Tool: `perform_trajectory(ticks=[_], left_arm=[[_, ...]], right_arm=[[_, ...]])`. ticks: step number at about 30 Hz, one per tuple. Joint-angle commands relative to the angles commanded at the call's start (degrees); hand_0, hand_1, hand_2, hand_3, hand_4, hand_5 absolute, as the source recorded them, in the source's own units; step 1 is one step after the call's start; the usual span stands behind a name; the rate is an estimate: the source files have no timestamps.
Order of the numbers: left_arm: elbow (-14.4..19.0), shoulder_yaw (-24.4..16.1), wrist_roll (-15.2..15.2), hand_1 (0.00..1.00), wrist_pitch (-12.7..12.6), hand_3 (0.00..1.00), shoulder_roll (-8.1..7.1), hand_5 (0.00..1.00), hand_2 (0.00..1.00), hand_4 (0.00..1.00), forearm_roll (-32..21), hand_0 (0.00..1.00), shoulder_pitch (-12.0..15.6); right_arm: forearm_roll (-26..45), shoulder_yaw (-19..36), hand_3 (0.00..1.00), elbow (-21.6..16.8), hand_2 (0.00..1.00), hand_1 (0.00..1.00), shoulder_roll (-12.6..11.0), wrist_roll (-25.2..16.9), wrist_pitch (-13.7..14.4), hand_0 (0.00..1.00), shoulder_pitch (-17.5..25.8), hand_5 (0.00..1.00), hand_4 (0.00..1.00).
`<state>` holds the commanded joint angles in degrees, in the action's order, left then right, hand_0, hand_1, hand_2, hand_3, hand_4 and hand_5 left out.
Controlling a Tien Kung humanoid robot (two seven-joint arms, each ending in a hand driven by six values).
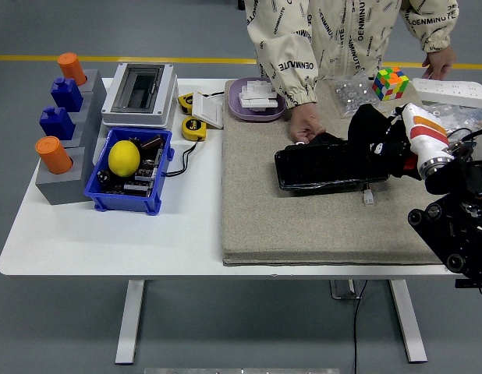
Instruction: Pick the rag up,wipe the panel,place it on the desk
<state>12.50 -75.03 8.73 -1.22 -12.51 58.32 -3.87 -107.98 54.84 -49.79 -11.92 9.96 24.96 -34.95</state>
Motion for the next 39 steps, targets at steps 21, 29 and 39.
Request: perform_trajectory(ticks=[21, 29, 39], left_arm=[[0.01, 0.23, 0.02, 0.637, 0.02, 0.560, 0.15, 0.446, 0.636, 0.632, -0.25, 0.605, -0.16], [0.04, 0.37, 0.00, 0.637, 0.01, 0.560, 0.15, 0.446, 0.638, 0.632, -0.31, 0.605, -0.26], [0.00, 0.55, 0.03, 0.636, 0.02, 0.560, 0.11, 0.445, 0.636, 0.631, -0.40, 0.605, -0.14]], right_arm=[[0.56, 0.30, 0.364, 2.15, 0.360, 0.287, 0.42, -0.96, 0.29, 0.237, 2.21, 0.045, 0.911], [0.69, 0.05, 0.363, 2.32, 0.360, 0.288, 1.38, -1.18, 0.22, 0.237, 2.58, 0.044, 0.910], [0.41, -0.79, 0.363, 2.78, 0.360, 0.289, 4.29, -0.95, 0.25, 0.237, 1.64, 0.044, 0.909]])
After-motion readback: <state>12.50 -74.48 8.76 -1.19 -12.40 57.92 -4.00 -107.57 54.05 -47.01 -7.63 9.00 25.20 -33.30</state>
